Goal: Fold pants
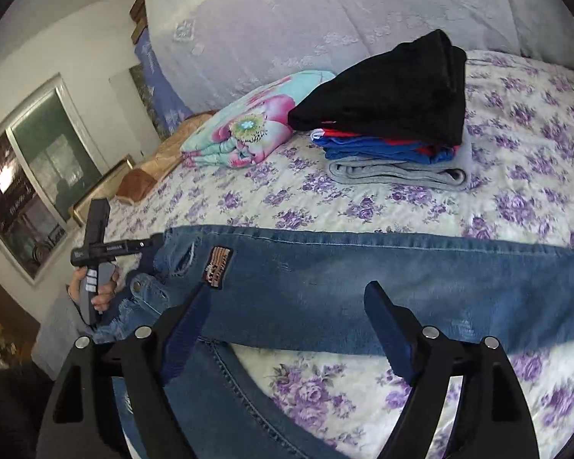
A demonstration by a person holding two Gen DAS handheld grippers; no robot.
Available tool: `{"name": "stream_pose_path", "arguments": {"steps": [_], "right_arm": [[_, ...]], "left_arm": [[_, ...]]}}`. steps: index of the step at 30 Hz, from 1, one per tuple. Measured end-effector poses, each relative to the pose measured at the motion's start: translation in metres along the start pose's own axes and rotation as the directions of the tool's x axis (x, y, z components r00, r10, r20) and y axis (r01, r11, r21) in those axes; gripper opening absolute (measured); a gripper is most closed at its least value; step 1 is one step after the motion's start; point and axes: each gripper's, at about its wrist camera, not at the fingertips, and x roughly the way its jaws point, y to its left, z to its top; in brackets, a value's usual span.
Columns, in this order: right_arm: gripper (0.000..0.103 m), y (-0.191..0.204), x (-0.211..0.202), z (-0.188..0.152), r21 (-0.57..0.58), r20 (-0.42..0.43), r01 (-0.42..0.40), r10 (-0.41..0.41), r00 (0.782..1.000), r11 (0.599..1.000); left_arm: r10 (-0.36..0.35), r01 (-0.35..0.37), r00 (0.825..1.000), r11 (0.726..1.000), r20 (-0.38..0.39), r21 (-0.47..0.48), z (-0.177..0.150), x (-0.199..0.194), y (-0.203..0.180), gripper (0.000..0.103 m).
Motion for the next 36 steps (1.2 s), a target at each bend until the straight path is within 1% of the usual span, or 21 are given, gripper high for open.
{"name": "stream_pose_path", "arguments": {"steps": [2, 3, 4, 6, 7, 9, 11, 12, 14, 16, 17, 18, 21, 24, 27, 31, 32, 33, 34, 35, 36], "right_arm": [[0.083, -0.001, 0.017, 0.011, -0.044, -0.058, 0.047, -0.049, 0.997, 0.998], [0.083, -0.003, 0.026, 0.018, -0.057, -0.077, 0.065, -0.069, 0.995, 0.996], [0.083, -0.007, 0.036, 0.026, -0.072, -0.093, 0.087, -0.093, 0.991, 0.994], [0.083, -0.014, 0.057, 0.039, -0.094, -0.103, 0.138, -0.147, 0.984, 0.986], [0.083, -0.017, 0.068, 0.044, -0.112, -0.118, 0.148, -0.160, 0.980, 0.983], [0.079, -0.021, 0.092, 0.051, -0.162, -0.156, 0.140, -0.166, 0.974, 0.977], [0.074, -0.020, 0.113, 0.056, -0.255, -0.181, 0.117, -0.167, 0.969, 0.960], [0.073, -0.018, 0.121, 0.057, -0.319, -0.186, 0.101, -0.166, 0.968, 0.942], [0.070, -0.013, 0.134, 0.055, -0.454, -0.207, 0.068, -0.179, 0.962, 0.888], [0.059, -0.012, 0.148, 0.050, -0.552, -0.255, 0.019, -0.190, 0.948, 0.834], [0.055, -0.013, 0.153, 0.050, -0.565, -0.286, -0.009, -0.186, 0.940, 0.825], [0.050, -0.017, 0.157, 0.051, -0.563, -0.312, -0.033, -0.175, 0.934, 0.826], [0.050, -0.029, 0.161, 0.057, -0.537, -0.330, -0.061, -0.143, 0.933, 0.841], [0.050, -0.036, 0.165, 0.058, -0.532, -0.349, -0.086, -0.126, 0.928, 0.843], [0.051, -0.038, 0.167, 0.058, -0.534, -0.371, -0.120, -0.105, 0.923, 0.837], [0.052, -0.044, 0.171, 0.063, -0.517, -0.418, -0.169, -0.075, 0.905, 0.839], [0.052, -0.044, 0.172, 0.062, -0.516, -0.420, -0.170, -0.075, 0.904, 0.839], [0.050, -0.043, 0.173, 0.061, -0.521, -0.419, -0.170, -0.077, 0.905, 0.837], [0.039, -0.042, 0.172, 0.059, -0.521, -0.420, -0.172, -0.076, 0.904, 0.836], [0.034, -0.039, 0.171, 0.058, -0.515, -0.428, -0.185, -0.064, 0.901, 0.837], [0.027, -0.037, 0.169, 0.056, -0.521, -0.422, -0.178, -0.070, 0.904, 0.835]], "left_arm": [[-0.020, 0.020, 1.000, 1.000, -0.014, 0.013, -0.001, 0.008, -0.002, 0.069], [-0.035, 0.035, 0.999, 0.999, -0.019, 0.014, -0.001, 0.010, -0.002, 0.060], [-0.048, 0.048, 0.999, 0.999, -0.016, 0.015, -0.001, 0.010, -0.002, 0.054], [-0.038, 0.039, 0.999, 0.999, -0.002, 0.015, -0.001, 0.008, -0.004, 0.051], [-0.028, 0.028, 1.000, 0.999, 0.001, 0.018, -0.001, 0.008, -0.005, 0.050], [0.000, 0.000, 1.000, 1.000, 0.006, 0.031, -0.002, 0.008, -0.008, 0.049], [0.012, -0.012, 1.000, 0.999, 0.005, 0.038, -0.002, 0.009, -0.010, 0.049], [0.007, -0.007, 1.000, 0.999, 0.001, 0.031, -0.002, 0.010, -0.007, 0.049], [-0.015, 0.015, 1.000, 1.000, -0.008, 0.012, -0.001, 0.011, -0.003, 0.050], [-0.031, 0.031, 0.999, 1.000, -0.013, 0.000, 0.000, 0.013, 0.000, 0.050], [-0.032, 0.032, 0.999, 0.999, -0.014, 0.000, 0.000, 0.014, 0.000, 0.050], [-0.030, 0.030, 0.999, 1.000, -0.014, 0.002, 0.000, 0.014, -0.001, 0.050], [-0.021, 0.021, 1.000, 1.000, -0.015, 0.012, 0.000, 0.014, -0.003, 0.050], [-0.021, 0.022, 1.000, 1.000, -0.018, 0.019, 0.002, 0.014, -0.005, 0.049], [-0.030, 0.030, 1.000, 0.999, -0.011, 0.028, 0.005, 0.013, -0.007, 0.046], [-0.041, 0.042, 0.999, 0.998, -0.010, 0.042, 0.010, 0.015, -0.010, 0.043], [-0.049, 0.049, 0.999, 0.998, -0.012, 0.048, 0.012, 0.016, -0.011, 0.038], [-0.059, 0.060, 0.998, 0.997, -0.017, 0.055, 0.013, 0.017, -0.012, 0.033], [-0.062, 0.063, 0.998, 0.996, -0.020, 0.063, 0.014, 0.018, -0.014, 0.030], [-0.062, 0.063, 0.998, 0.995, -0.019, 0.073, 0.014, 0.019, -0.016, 0.029], [-0.061, 0.062, 0.998, 0.995, -0.017, 0.079, 0.013, 0.019, -0.017, 0.027]]}}
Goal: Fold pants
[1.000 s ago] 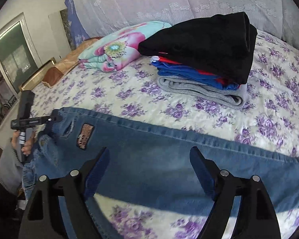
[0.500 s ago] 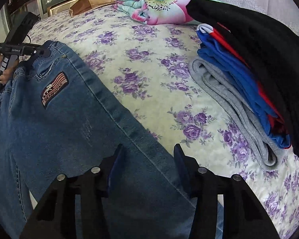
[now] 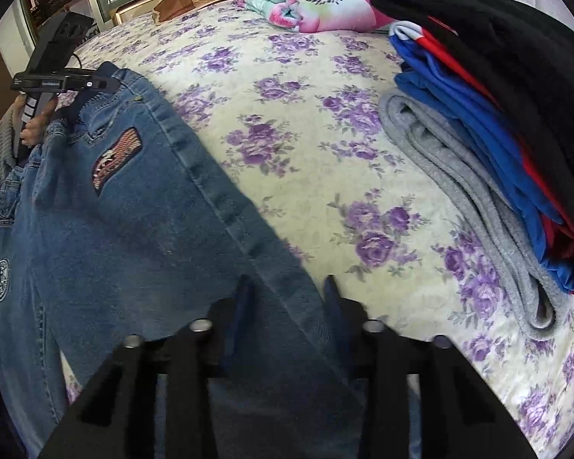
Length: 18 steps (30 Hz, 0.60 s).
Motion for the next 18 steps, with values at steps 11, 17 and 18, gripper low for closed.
{"name": "stream_pose_path", "arguments": {"steps": [11, 17, 18], "right_arm": [[0.006, 0.042, -0.049, -0.018, 0.009, 0.128, 0.221, -0.221, 0.967, 0.975], [0.006, 0.073, -0.090, -0.032, 0.039, 0.174, 0.299, -0.301, 0.938, 0.954], [0.006, 0.080, -0.097, -0.036, 0.042, 0.183, 0.306, -0.308, 0.934, 0.951]], "left_arm": [[0.052, -0.055, 0.997, 0.996, 0.058, 0.065, -0.001, -0.015, -0.022, 0.021], [0.047, -0.060, 0.992, 0.993, 0.116, 0.104, -0.001, -0.041, -0.044, 0.019], [0.046, -0.060, 0.991, 0.992, 0.128, 0.109, -0.002, -0.047, -0.047, 0.019]]}}
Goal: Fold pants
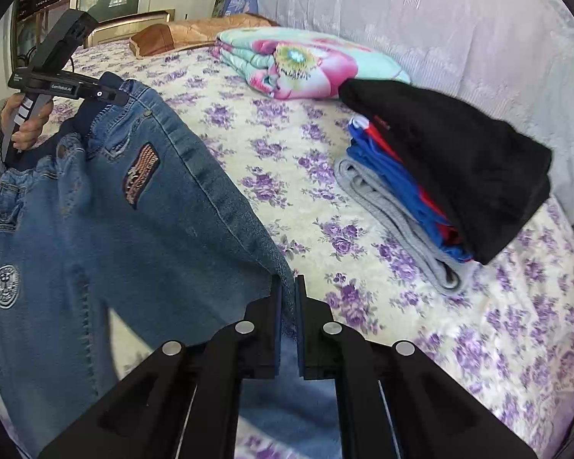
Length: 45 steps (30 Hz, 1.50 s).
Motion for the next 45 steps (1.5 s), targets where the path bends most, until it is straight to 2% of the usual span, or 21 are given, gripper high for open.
{"name": "stream_pose_path", "arguments": {"steps": [8, 14, 15, 18, 21, 24, 27, 30, 34, 36, 39, 42, 45], "right_arm": [[0.006, 0.053, -0.081, -0.027, -0.001, 0.103, 0.091, -0.091, 0.991, 0.996], [0.005, 0.121, -0.129, -0.064, -0.064, 0.154, 0.134, -0.123, 0.980, 0.989], [0.005, 0.132, -0.133, -0.072, -0.066, 0.152, 0.128, -0.117, 0.981, 0.990], [0.005, 0.163, -0.140, -0.094, -0.078, 0.124, 0.111, -0.101, 0.987, 0.991], [0.005, 0.177, -0.136, -0.111, -0.058, 0.105, 0.085, -0.079, 0.991, 0.995], [0.005, 0.178, -0.137, -0.119, -0.007, 0.111, 0.066, -0.065, 0.992, 0.998], [0.005, 0.179, -0.139, -0.123, 0.013, 0.127, 0.062, -0.063, 0.990, 0.998], [0.005, 0.180, -0.137, -0.125, 0.015, 0.135, 0.062, -0.064, 0.989, 0.998], [0.005, 0.179, -0.137, -0.127, 0.026, 0.142, 0.061, -0.064, 0.988, 0.998], [0.005, 0.178, -0.138, -0.127, 0.026, 0.145, 0.064, -0.067, 0.987, 0.998], [0.005, 0.177, -0.140, -0.126, 0.030, 0.154, 0.064, -0.068, 0.986, 0.998], [0.005, 0.174, -0.141, -0.124, 0.041, 0.159, 0.062, -0.068, 0.985, 0.997], [0.005, 0.174, -0.141, -0.124, 0.045, 0.162, 0.061, -0.067, 0.985, 0.997]], "left_arm": [[-0.025, 0.022, 0.997, 0.999, 0.072, 0.040, -0.012, -0.057, -0.027, 0.019], [-0.064, 0.063, 0.995, 0.998, 0.075, 0.013, -0.052, -0.089, -0.028, 0.021], [-0.070, 0.070, 0.995, 0.998, 0.069, -0.004, -0.062, -0.094, -0.025, 0.024], [-0.072, 0.076, 0.996, 0.995, 0.057, -0.068, -0.091, -0.105, -0.014, 0.044], [-0.083, 0.085, 0.996, 0.988, 0.021, -0.127, -0.121, -0.117, -0.010, 0.047], [-0.057, 0.055, 0.998, 0.988, -0.010, -0.143, -0.148, -0.131, -0.019, 0.048], [-0.102, 0.092, 0.994, 0.975, -0.041, -0.202, -0.170, -0.139, -0.024, 0.048], [-0.215, 0.191, 0.975, 0.936, -0.049, -0.297, -0.186, -0.136, -0.026, 0.052], [-0.271, 0.232, 0.960, 0.909, -0.069, -0.348, -0.185, -0.125, -0.036, 0.052], [-0.265, 0.216, 0.961, 0.900, -0.083, -0.378, -0.183, -0.123, -0.036, 0.052], [-0.266, 0.216, 0.962, 0.874, -0.057, -0.435, -0.178, -0.126, -0.025, 0.052], [-0.206, 0.160, 0.978, 0.862, -0.044, -0.481, -0.176, -0.134, -0.009, 0.053], [-0.201, 0.149, 0.978, 0.845, -0.048, -0.513, -0.178, -0.137, 0.003, 0.054]]}}
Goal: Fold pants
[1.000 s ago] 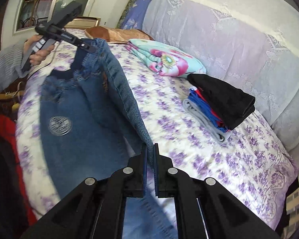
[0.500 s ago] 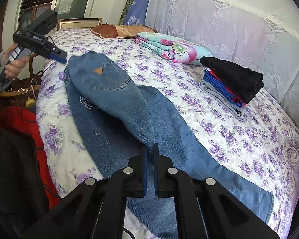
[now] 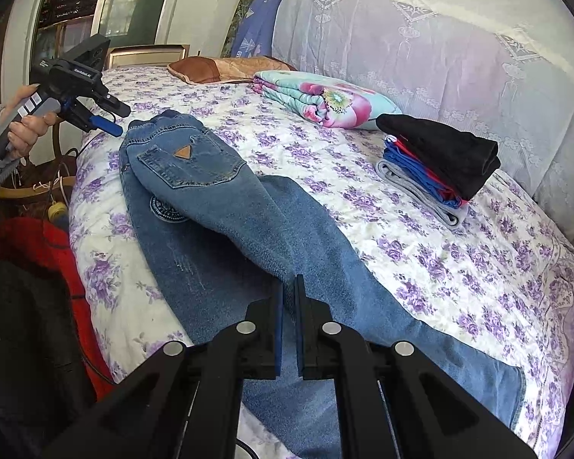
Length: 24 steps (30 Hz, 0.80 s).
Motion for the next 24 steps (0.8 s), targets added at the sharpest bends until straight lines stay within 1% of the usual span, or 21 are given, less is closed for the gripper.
{"name": "stream_pose_path", "arguments": {"steps": [6, 9, 11, 12, 13, 14, 15, 16, 19, 23, 24], "right_arm": [[0.005, 0.000, 0.002, -0.002, 0.023, -0.001, -0.011, 0.011, 1.000, 1.000], [0.005, 0.000, 0.003, -0.004, 0.038, -0.002, -0.022, 0.022, 1.000, 0.999], [0.005, 0.001, 0.004, -0.005, 0.045, -0.002, -0.027, 0.027, 1.000, 0.999], [0.005, 0.001, 0.005, -0.006, 0.049, -0.003, -0.029, 0.029, 1.000, 0.998], [0.005, 0.002, 0.005, -0.007, 0.052, -0.003, -0.031, 0.031, 1.000, 0.998], [0.005, 0.002, 0.006, -0.008, 0.057, -0.003, -0.035, 0.035, 0.999, 0.998], [0.006, 0.002, 0.007, -0.009, 0.062, -0.004, -0.039, 0.039, 0.999, 0.997], [0.006, 0.002, 0.007, -0.009, 0.065, -0.005, -0.042, 0.042, 0.999, 0.997], [0.006, 0.003, 0.009, -0.010, 0.073, -0.008, -0.046, 0.047, 0.999, 0.996], [0.006, 0.005, 0.009, -0.012, 0.081, -0.011, -0.048, 0.049, 0.999, 0.996], [0.006, 0.005, 0.008, -0.011, 0.083, -0.010, -0.045, 0.046, 0.999, 0.995]], "left_arm": [[-0.006, 0.006, 1.000, 1.000, 0.013, -0.029, 0.010, 0.009, 0.000, 0.055], [0.030, -0.029, 0.999, 0.999, 0.019, -0.032, 0.018, 0.016, -0.003, 0.056], [0.033, -0.032, 0.999, 0.998, 0.020, -0.061, 0.021, 0.018, 0.000, 0.054], [0.040, -0.038, 0.999, 0.997, 0.029, -0.062, 0.022, 0.018, 0.000, 0.045], [0.059, -0.057, 0.997, 0.997, 0.039, -0.053, 0.024, 0.016, 0.000, 0.029], [0.078, -0.076, 0.996, 0.996, 0.049, -0.041, 0.026, 0.014, 0.000, 0.023], [0.080, -0.078, 0.995, 0.996, 0.052, -0.039, 0.027, 0.013, 0.002, 0.018], [0.076, -0.074, 0.996, 0.996, 0.049, -0.046, 0.028, 0.013, 0.005, 0.015], [0.071, -0.068, 0.996, 0.996, 0.049, -0.064, 0.028, 0.014, 0.011, 0.013], [0.060, -0.054, 0.995, 0.996, 0.085, -0.064, 0.029, 0.009, 0.012, 0.009], [0.059, -0.053, 0.993, 0.997, 0.099, -0.063, 0.029, 0.006, 0.011, 0.003]]}}
